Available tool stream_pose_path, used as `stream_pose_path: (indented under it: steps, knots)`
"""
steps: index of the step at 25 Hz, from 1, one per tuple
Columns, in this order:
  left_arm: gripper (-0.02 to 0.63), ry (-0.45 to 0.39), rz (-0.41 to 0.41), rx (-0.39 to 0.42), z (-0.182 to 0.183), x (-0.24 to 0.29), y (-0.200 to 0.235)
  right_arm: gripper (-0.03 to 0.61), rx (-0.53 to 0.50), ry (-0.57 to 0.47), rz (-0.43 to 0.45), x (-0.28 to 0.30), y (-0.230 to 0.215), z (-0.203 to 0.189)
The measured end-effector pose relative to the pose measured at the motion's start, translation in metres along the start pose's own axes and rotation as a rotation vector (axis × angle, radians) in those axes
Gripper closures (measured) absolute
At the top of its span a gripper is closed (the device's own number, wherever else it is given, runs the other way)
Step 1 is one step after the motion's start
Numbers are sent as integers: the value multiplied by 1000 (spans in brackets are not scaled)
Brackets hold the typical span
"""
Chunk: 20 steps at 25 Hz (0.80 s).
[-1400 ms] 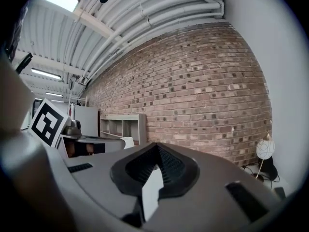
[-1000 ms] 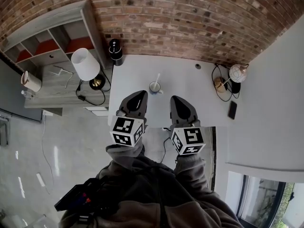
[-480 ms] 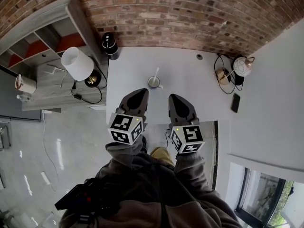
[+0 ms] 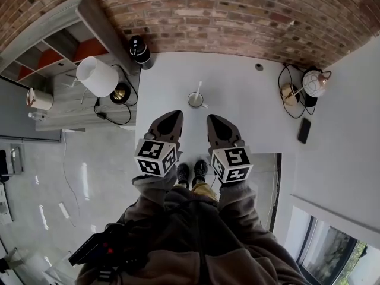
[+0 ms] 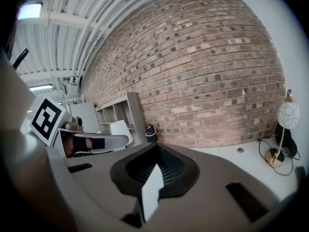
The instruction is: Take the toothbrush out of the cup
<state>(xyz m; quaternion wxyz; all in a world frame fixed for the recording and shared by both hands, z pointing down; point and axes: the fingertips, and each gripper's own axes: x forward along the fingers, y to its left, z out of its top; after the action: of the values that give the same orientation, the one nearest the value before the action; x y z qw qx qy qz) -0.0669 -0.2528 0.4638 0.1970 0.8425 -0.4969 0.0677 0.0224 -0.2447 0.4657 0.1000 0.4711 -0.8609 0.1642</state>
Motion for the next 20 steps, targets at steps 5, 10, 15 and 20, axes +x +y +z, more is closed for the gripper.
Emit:
stream_pose_path:
  steps: [5,10,15,20]
  knots:
    - [611,97,55,-29,-39,11,18,577,43,83,38,19,-7,-38]
    - [610,169,94,-68,-74,24,33,577,32,177,43,33,-20,-74]
    - [609,209,114,-86,-96,36,45,577,26,226,51,46,-29,-93]
    - [611,250,127,-113,-119,42,55,577,33,267,57,60,-35,-112]
